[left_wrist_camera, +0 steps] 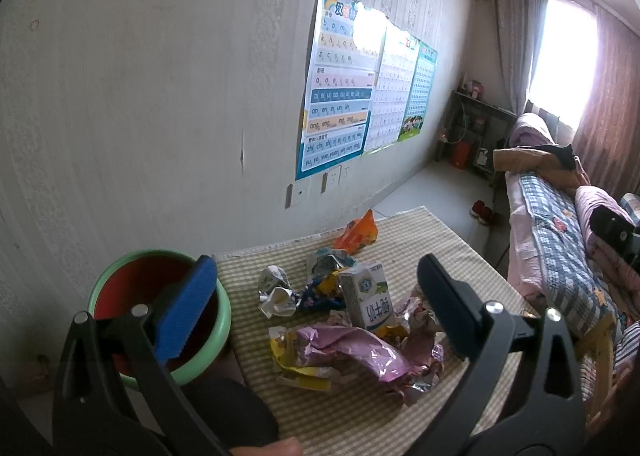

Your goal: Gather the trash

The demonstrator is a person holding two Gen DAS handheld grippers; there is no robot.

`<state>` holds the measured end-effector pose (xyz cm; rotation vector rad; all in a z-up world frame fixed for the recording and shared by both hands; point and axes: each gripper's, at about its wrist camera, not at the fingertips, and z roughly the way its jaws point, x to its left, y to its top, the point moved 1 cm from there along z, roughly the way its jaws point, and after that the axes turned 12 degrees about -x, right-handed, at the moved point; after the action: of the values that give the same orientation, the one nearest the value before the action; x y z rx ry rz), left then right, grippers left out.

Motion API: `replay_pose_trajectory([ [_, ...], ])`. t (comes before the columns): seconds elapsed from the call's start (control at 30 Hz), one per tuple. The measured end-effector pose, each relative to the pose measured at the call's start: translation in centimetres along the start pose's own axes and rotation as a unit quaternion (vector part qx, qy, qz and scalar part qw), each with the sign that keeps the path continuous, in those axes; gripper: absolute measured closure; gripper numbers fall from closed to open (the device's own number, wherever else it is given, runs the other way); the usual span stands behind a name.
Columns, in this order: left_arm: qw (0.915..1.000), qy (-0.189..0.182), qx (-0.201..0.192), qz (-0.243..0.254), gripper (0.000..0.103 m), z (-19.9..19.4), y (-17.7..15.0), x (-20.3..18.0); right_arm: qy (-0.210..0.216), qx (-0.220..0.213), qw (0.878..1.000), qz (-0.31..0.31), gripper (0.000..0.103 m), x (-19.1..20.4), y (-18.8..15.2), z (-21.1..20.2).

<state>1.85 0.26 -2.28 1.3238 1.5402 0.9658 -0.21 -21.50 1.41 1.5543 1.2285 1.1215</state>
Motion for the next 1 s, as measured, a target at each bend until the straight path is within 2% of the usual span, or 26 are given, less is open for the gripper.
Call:
replay_pose_trajectory([
  [1.0, 0.9999, 0.008, 0.010, 0.003, 0.005, 0.24, -0.30, 0.15, -0.007, 0.007, 1.000, 0.003, 0.007, -0.30, 0.05, -0.01],
])
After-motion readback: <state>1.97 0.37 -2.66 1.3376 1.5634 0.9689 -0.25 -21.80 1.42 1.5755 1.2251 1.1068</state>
